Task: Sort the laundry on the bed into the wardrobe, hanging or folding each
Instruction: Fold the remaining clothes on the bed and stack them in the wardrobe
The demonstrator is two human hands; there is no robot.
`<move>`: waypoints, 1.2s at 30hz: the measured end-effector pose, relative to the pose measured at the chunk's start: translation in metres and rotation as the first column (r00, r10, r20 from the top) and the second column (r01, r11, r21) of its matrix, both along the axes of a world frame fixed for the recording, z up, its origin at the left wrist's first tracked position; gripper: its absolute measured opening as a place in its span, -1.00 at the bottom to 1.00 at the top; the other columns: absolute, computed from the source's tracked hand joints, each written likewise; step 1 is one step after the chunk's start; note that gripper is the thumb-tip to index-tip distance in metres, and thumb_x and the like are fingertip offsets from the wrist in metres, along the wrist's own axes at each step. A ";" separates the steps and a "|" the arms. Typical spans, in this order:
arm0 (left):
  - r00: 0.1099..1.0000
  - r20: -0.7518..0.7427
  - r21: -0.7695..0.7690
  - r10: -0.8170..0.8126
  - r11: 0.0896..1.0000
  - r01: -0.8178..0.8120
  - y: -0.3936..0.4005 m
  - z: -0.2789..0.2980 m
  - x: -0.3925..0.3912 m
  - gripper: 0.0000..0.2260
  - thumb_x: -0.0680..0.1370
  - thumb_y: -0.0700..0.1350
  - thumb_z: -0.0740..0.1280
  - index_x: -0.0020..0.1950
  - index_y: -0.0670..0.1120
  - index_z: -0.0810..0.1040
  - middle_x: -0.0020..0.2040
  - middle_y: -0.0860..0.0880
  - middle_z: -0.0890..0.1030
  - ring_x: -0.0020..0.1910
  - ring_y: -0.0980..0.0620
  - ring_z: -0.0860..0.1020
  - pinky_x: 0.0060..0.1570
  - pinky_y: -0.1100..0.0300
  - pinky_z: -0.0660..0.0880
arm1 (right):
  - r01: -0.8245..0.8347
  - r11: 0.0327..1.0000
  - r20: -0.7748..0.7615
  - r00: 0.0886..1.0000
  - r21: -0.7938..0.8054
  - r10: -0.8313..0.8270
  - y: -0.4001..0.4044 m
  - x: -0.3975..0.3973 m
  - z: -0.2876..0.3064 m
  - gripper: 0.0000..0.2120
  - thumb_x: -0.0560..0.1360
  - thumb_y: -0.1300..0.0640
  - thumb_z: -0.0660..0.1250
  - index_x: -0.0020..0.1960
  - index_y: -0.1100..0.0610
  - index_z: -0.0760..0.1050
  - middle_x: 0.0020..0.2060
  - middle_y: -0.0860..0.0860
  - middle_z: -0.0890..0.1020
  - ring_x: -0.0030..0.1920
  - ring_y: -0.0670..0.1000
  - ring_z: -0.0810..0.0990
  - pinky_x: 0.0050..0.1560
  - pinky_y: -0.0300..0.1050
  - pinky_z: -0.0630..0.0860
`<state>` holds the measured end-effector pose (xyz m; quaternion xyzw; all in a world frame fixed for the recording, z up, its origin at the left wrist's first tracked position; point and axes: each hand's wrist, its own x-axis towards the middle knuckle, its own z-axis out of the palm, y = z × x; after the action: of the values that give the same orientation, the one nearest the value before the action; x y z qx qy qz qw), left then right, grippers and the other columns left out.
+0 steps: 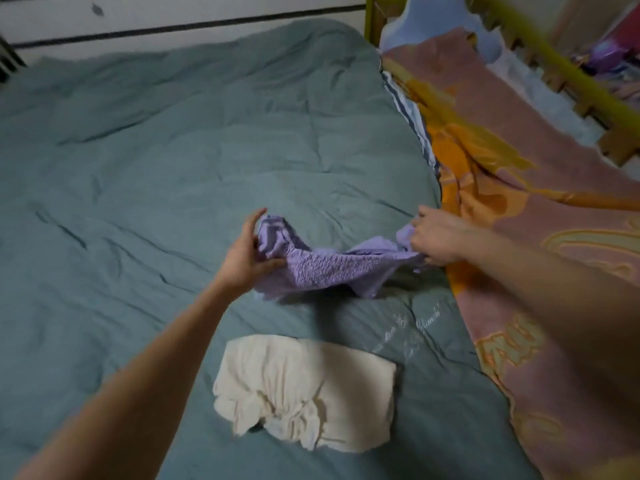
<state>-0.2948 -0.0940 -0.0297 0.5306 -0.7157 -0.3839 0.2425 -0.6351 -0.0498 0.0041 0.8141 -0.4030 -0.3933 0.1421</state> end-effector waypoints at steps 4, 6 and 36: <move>0.673 0.606 0.010 -0.423 0.851 0.525 0.017 0.028 0.067 -0.53 0.41 0.12 0.37 0.28 -0.01 0.53 0.05 -0.09 0.61 0.01 -0.11 0.58 -0.06 0.16 0.43 | 0.021 0.998 -0.018 1.000 0.063 -0.020 0.035 0.045 0.025 -0.74 0.51 -0.06 0.19 0.04 0.06 0.55 0.04 -0.01 0.62 0.18 0.05 0.45 0.12 -0.07 0.30; 0.612 0.654 0.034 -0.446 0.824 0.565 0.028 0.040 0.094 -0.56 0.36 0.19 0.37 0.10 -0.08 0.59 -0.02 -0.11 0.61 -0.04 -0.13 0.56 -0.10 0.15 0.43 | 0.129 0.988 0.044 0.990 0.083 -0.133 0.050 0.064 0.036 -0.66 0.53 -0.14 0.15 0.06 0.06 0.55 0.06 0.04 0.61 0.15 0.08 0.51 0.10 -0.07 0.38; 0.686 0.721 0.072 -0.101 0.995 0.070 0.046 0.167 0.143 -0.61 0.29 0.12 0.57 -0.17 -0.17 0.60 -0.28 -0.13 0.50 -0.27 -0.11 0.39 -0.23 0.15 0.36 | 0.751 0.602 0.383 0.490 0.272 -0.783 0.086 0.158 0.136 -0.53 0.25 -0.27 0.50 -0.31 0.12 0.47 -0.37 0.02 0.56 -0.27 0.10 0.54 -0.43 -0.20 0.32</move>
<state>-0.1515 -0.0482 0.1374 0.6097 -0.7695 -0.1687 -0.0874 -0.4770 0.0365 0.1402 0.6220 -0.7302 -0.2208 -0.1765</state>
